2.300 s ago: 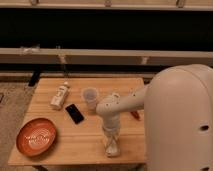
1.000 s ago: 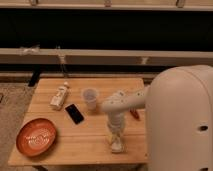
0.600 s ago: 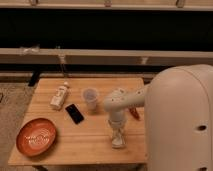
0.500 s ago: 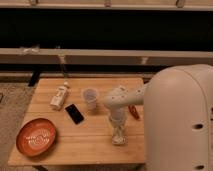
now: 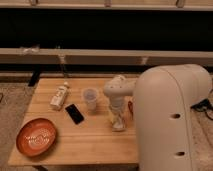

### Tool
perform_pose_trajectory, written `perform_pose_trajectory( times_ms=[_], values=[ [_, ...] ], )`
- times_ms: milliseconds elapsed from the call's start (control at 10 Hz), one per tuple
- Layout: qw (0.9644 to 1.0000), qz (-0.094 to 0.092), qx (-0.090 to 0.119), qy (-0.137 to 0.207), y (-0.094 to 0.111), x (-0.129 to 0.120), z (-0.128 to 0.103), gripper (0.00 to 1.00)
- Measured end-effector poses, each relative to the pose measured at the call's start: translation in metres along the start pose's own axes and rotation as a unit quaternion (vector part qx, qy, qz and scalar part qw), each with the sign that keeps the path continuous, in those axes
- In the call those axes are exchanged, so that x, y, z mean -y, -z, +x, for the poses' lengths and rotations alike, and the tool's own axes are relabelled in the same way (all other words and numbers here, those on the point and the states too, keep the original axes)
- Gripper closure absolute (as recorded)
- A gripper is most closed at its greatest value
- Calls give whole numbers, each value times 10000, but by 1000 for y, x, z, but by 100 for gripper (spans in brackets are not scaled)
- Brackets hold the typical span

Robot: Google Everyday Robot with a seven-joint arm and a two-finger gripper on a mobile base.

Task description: Wipe the white sponge on the table

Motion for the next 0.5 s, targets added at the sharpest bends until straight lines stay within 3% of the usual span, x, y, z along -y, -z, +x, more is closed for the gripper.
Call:
perform_pose_trajectory(
  times_ms=[400, 500],
  values=[
    [9981, -55, 239, 562, 8, -57, -34, 100],
    [9955, -86, 370, 870, 16, -86, -44, 100]
  ],
)
